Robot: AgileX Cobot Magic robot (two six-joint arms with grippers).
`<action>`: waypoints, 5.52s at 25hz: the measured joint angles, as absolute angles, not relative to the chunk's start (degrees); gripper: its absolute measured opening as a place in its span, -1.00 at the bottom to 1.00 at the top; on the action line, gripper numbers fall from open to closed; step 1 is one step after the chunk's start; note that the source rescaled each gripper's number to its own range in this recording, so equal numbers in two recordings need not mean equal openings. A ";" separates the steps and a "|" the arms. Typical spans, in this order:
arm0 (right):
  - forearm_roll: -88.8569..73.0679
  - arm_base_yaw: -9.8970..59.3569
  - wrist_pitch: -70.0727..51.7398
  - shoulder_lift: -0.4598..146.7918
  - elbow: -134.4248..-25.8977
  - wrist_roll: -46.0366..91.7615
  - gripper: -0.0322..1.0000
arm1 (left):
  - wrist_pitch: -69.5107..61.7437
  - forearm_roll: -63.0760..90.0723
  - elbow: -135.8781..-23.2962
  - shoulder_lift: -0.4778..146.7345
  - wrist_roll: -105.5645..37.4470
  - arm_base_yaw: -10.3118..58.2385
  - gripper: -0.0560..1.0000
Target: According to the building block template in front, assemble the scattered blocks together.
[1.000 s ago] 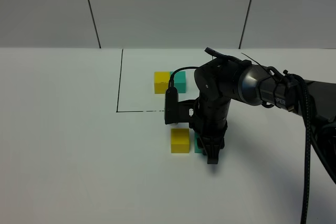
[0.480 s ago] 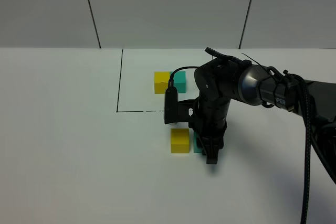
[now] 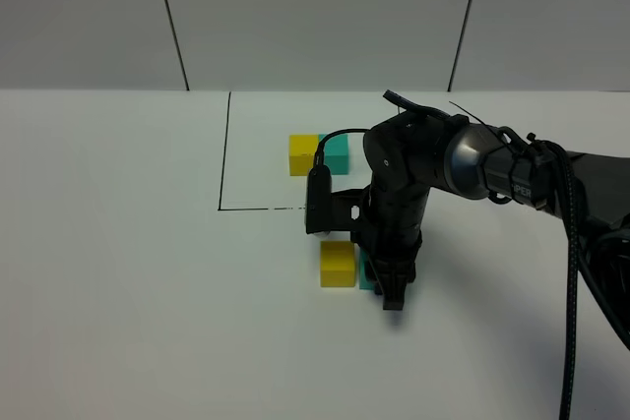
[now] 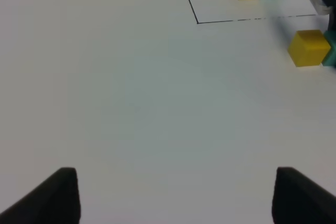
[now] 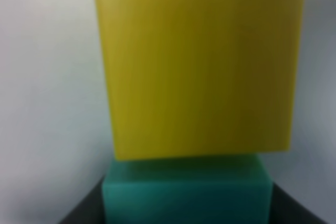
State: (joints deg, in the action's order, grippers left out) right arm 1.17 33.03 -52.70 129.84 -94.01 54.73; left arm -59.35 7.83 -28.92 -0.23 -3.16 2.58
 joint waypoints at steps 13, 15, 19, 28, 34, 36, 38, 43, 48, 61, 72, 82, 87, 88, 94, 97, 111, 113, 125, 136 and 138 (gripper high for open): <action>1.23 33.03 -52.65 129.84 -94.01 57.19 -0.93 | -59.35 7.83 -28.92 -0.23 -3.16 2.58 0.34; 1.17 33.03 -52.65 129.84 -94.01 57.21 -0.93 | -59.35 7.83 -28.92 -0.23 -3.16 2.58 0.34; 1.17 33.03 -52.48 129.84 -94.01 57.38 -0.93 | -59.35 7.83 -28.92 -0.23 -3.16 2.58 0.34; 1.17 33.03 -51.81 129.84 -94.01 57.38 -0.93 | -59.35 7.83 -28.92 -0.23 -3.16 2.58 0.34; 0.82 33.03 -51.35 129.84 -94.01 57.38 -0.93 | -59.35 7.83 -28.92 -0.23 -3.16 2.58 0.34; 0.58 33.03 -51.29 129.84 -94.01 57.38 -0.93 | -59.35 7.83 -28.92 -0.23 -3.16 2.58 0.34; 0.44 33.03 -51.18 129.85 -94.01 57.38 -0.93 | -59.35 7.83 -28.92 -0.23 -3.16 2.58 0.34; 0.33 33.03 -51.13 129.91 -94.01 57.38 -0.93 | -59.35 7.83 -28.92 -0.23 -3.14 2.58 0.34; 0.00 33.03 -51.01 129.91 -94.01 58.69 -0.93 | -59.35 7.83 -28.92 -0.23 -3.14 2.58 0.34; 0.00 33.03 -48.98 129.91 -94.01 59.73 -0.93 | -59.35 7.83 -28.92 -0.23 -3.14 2.58 0.34; 0.00 33.03 -47.12 129.32 -94.26 58.46 0.98 | -59.35 7.83 -28.92 -0.23 -3.14 2.58 0.34; -0.45 28.13 -52.53 114.55 -94.03 29.78 1.00 | -59.35 7.83 -28.92 -0.23 -3.14 2.58 0.34; -0.59 14.26 -61.30 106.78 -93.92 19.01 1.00 | -59.35 7.83 -28.92 -0.23 -3.19 2.58 0.34; -0.59 10.74 -62.91 105.29 -93.42 17.86 1.00 | -59.35 7.83 -28.92 -0.23 -3.19 2.58 0.34; -0.99 -8.67 -63.33 93.16 -81.19 15.59 1.00 | -59.35 7.83 -28.92 -0.23 -3.19 2.58 0.34; -3.67 -15.58 -56.73 84.02 -69.34 15.53 1.00 | -59.35 7.83 -28.92 -0.23 -3.19 2.58 0.34; -7.61 -18.19 -66.52 39.33 -41.79 6.10 1.00 | -59.35 7.83 -28.92 -0.23 -3.19 2.58 0.34; -6.50 -16.45 -67.46 34.88 -40.02 5.45 1.00 | -59.35 7.83 -28.92 -0.23 -3.19 2.58 0.34; -4.20 -8.97 -63.71 16.33 -34.92 6.29 1.00 | -59.35 7.83 -28.92 -0.23 -3.19 2.58 0.34; -3.50 -3.56 -63.50 10.32 -34.59 7.26 0.99 | -59.35 7.83 -28.92 -0.23 -3.19 2.58 0.34; -2.55 -3.56 -63.36 8.81 -33.32 6.92 0.99 | -59.35 7.83 -28.92 -0.23 -3.19 2.58 0.34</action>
